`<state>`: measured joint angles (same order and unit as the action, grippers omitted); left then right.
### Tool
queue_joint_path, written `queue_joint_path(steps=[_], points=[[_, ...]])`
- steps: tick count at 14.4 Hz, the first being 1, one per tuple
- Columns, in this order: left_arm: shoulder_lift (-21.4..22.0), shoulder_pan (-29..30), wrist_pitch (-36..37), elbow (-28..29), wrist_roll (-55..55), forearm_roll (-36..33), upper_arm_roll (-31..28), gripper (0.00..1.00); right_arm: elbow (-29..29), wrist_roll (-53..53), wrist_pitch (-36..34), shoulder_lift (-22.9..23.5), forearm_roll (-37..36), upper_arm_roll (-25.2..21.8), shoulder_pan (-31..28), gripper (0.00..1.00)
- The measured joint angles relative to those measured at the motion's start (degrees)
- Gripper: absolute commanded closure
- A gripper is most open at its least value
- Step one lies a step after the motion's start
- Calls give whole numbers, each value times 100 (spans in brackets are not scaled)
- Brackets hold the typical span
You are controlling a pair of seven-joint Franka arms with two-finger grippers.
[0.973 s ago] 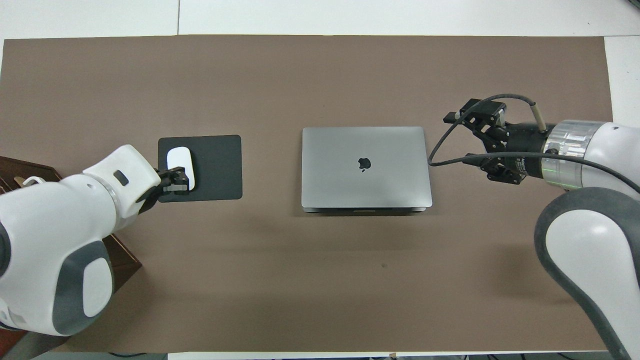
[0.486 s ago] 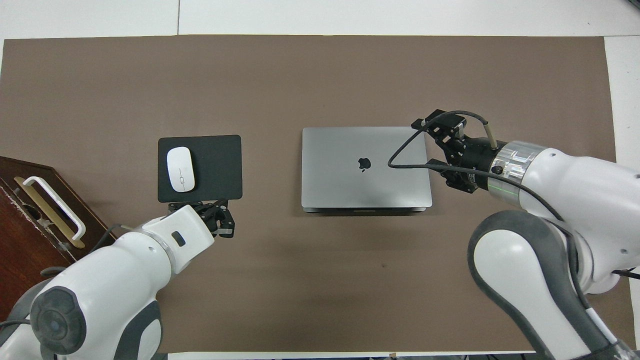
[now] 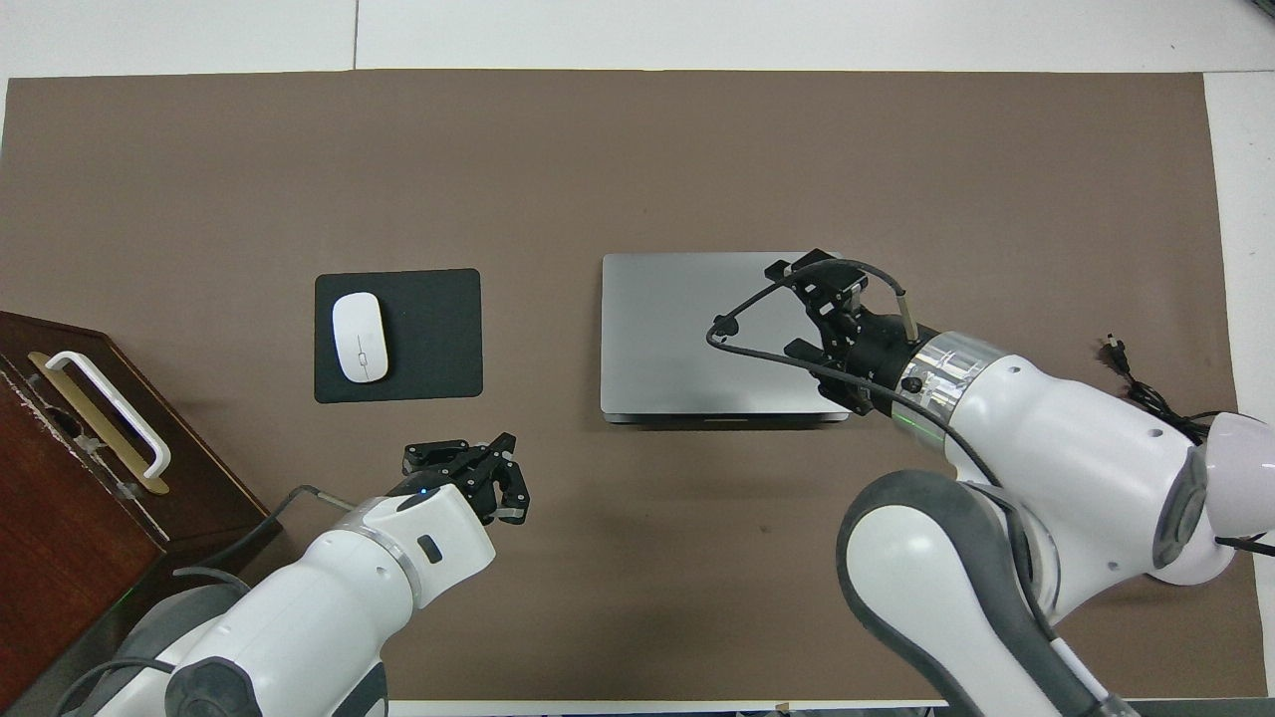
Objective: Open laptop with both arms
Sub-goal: 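Lower the right gripper to the laptop's near edge while the left gripper waits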
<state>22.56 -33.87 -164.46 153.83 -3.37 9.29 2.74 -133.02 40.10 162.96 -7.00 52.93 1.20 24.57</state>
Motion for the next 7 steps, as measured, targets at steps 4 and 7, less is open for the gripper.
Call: queue_joint_path(steps=[4, 7], points=[[-340, -208, -953, 292, -20, 0, -2, 100, -49, 175, 72, 34, 56, -5, 108, 0], [-955, -412, -1877, 320, -20, 0, -2, 100, -98, 607, 75, 31, 158, -5, 293, 0]])
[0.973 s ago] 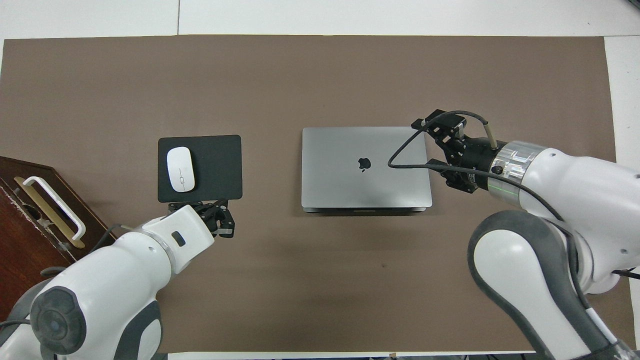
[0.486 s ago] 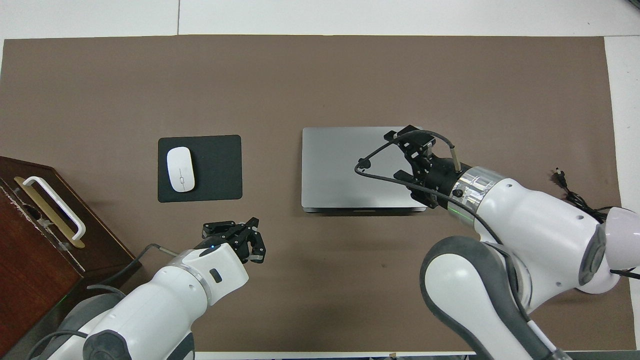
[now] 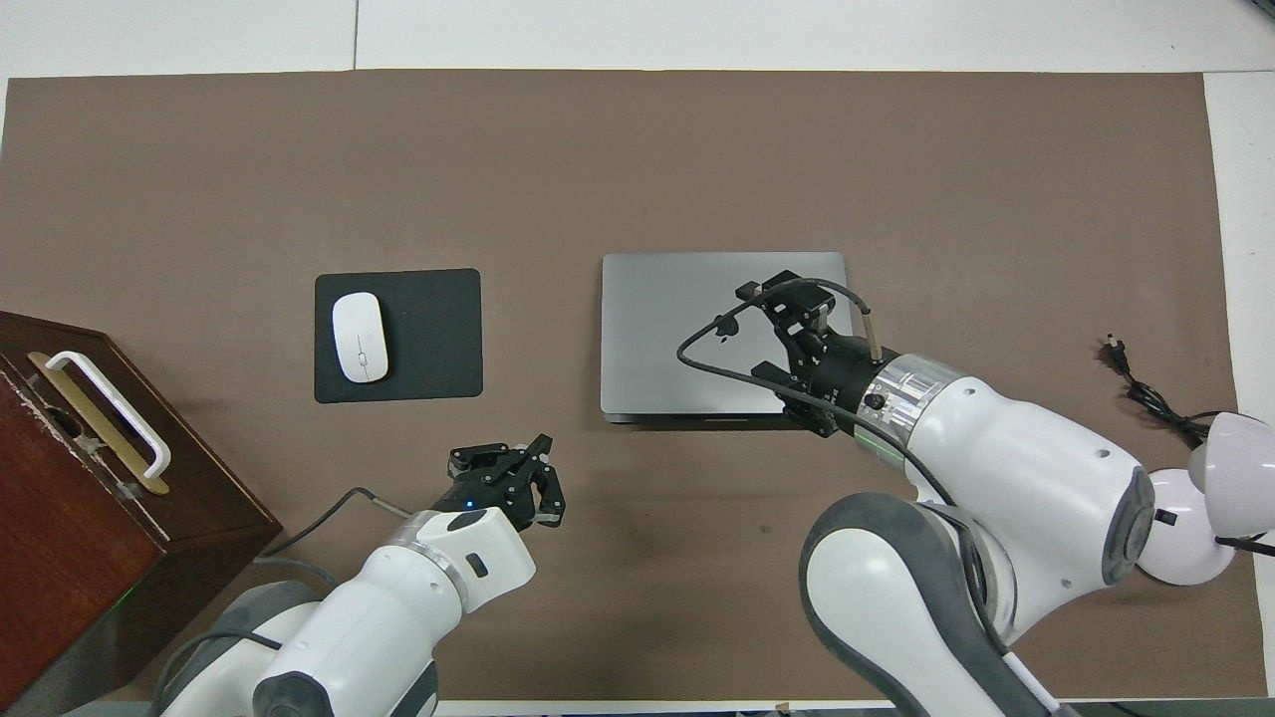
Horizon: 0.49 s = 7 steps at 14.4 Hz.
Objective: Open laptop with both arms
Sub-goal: 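Lower the right gripper to the laptop's near edge while the left gripper waits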
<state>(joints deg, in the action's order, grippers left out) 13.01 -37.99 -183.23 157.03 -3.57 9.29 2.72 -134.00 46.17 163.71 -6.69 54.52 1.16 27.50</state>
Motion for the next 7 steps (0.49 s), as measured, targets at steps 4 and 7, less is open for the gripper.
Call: queue_joint_path(steps=[4, 7], points=[[-523, -149, -546, 0, 1, 0, -1, 100, -397, 58, 188, -38, 347, -2, 128, 0], [-743, -265, -912, 0, 3, 0, 0, 100, -543, 58, 196, -34, 509, -2, 236, 0]])
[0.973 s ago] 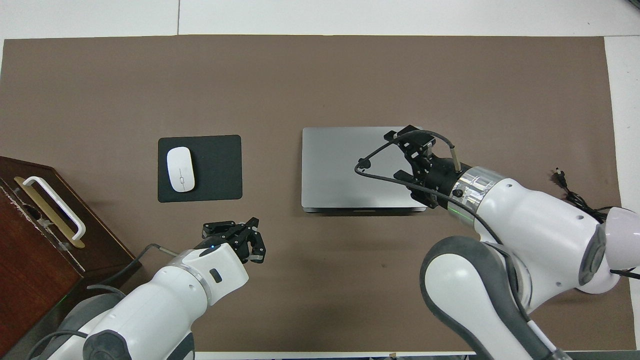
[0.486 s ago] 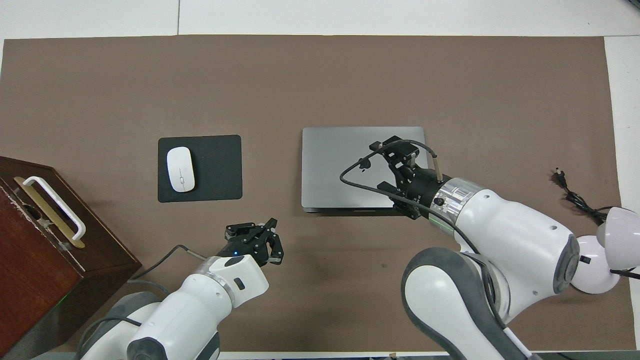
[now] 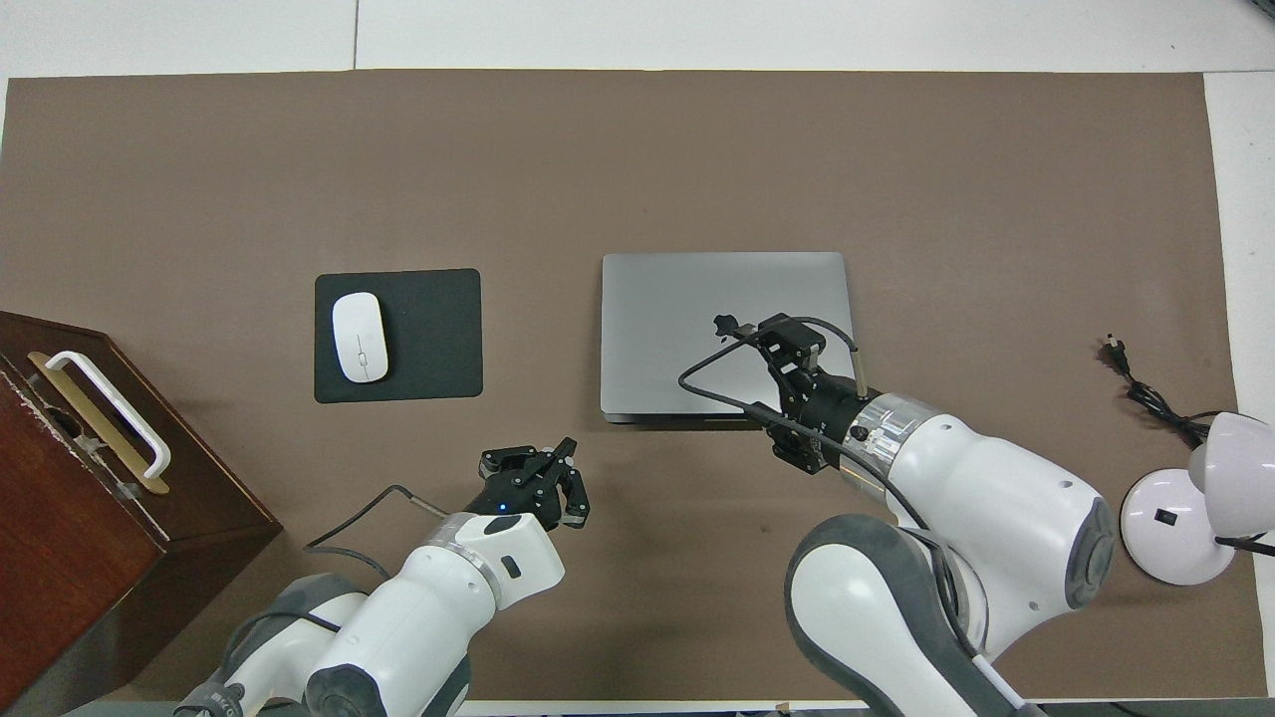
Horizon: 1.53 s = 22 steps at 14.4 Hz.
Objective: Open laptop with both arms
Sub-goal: 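Lower the right gripper to the laptop's near edge while the left gripper waits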
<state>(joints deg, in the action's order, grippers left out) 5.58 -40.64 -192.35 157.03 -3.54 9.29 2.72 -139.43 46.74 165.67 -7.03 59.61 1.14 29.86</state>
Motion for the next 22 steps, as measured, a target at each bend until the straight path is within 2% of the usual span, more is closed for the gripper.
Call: queue_joint_path(steps=[5, 13, 22], points=[[-553, -134, -615, 1, 4, 0, -1, 100, -136, 0, 0, 170, 0, 0, 56, 0], [-1224, -267, -700, -394, 8, 0, -10, 100, -147, -26, 0, 535, 0, 2, 104, 0], [-1399, -267, -705, -691, 15, 0, -21, 100, -143, -363, 16, 705, 0, -24, 87, 0]])
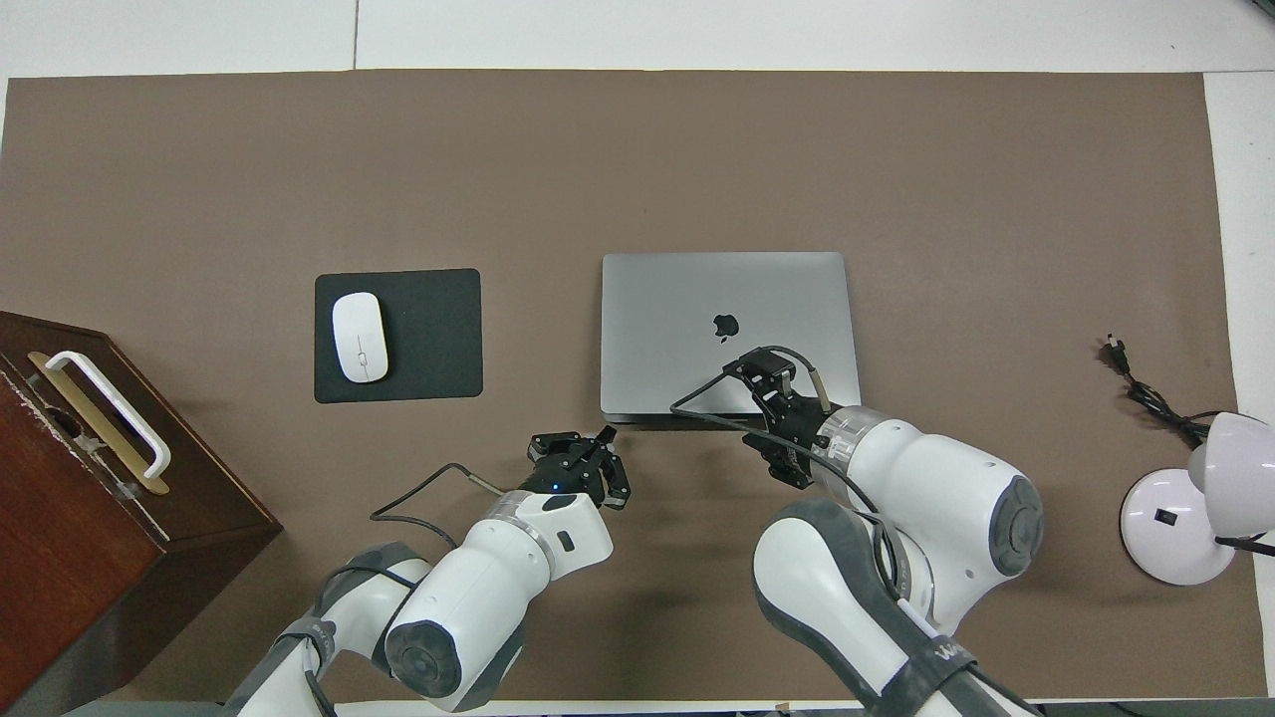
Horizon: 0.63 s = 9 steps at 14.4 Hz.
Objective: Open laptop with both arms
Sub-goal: 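Lower the right gripper to the laptop's near edge while the left gripper waits, then lift the laptop lid upward with the right gripper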
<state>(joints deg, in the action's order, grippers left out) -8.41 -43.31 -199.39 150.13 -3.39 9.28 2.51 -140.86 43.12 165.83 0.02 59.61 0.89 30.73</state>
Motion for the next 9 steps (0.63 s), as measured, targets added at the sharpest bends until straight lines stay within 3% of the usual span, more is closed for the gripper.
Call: queue_joint_path(steps=[9], points=[[-343, 0, 0, -287, 0, 0, -11, 100, 223, -180, 76, 163, 0, -9, -108, 0]])
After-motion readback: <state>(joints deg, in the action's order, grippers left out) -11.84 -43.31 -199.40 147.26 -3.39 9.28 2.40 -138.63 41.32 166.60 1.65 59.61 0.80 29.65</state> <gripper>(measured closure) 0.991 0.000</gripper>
